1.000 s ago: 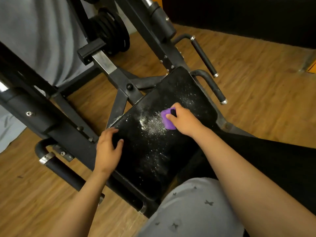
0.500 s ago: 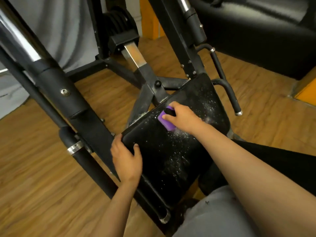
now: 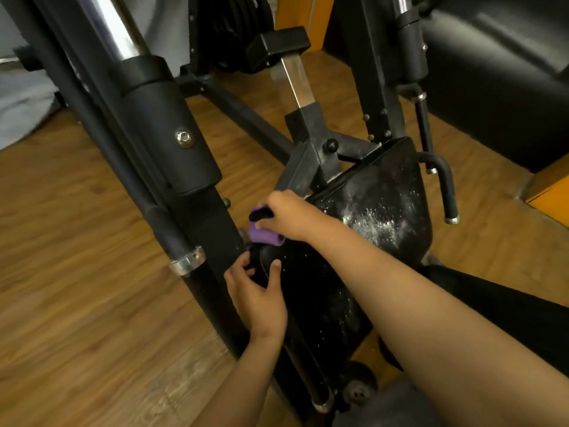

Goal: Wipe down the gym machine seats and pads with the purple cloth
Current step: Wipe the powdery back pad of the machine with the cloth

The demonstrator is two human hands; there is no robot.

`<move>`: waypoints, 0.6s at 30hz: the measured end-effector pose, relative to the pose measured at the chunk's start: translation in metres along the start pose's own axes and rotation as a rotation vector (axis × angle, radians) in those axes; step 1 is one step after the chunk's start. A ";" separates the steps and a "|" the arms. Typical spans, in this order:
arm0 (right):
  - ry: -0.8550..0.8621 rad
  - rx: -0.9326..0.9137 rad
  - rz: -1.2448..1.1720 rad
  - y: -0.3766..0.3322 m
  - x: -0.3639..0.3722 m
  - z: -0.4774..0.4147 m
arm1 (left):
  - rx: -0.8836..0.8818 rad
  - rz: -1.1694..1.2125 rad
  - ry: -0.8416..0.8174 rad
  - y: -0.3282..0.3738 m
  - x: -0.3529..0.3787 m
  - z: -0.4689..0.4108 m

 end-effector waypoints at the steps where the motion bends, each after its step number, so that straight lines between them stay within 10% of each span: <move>1: 0.009 0.060 0.035 0.015 -0.009 -0.003 | -0.002 -0.002 -0.001 0.000 0.000 0.000; 12: -0.134 -0.089 0.103 -0.021 0.026 -0.022 | 0.014 0.050 -0.044 0.003 0.001 0.004; 18: 0.053 0.216 0.163 0.064 -0.048 0.003 | 0.002 0.006 -0.047 0.004 -0.001 0.009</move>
Point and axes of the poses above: each hand's wrist, its own z-axis away from the middle knuckle, its own x-axis out of the palm, y = z × x, the point moved 10 cm from there along -z, towards the middle knuckle, and after that the axes turned 15 degrees about -x, right-handed, at the moved point
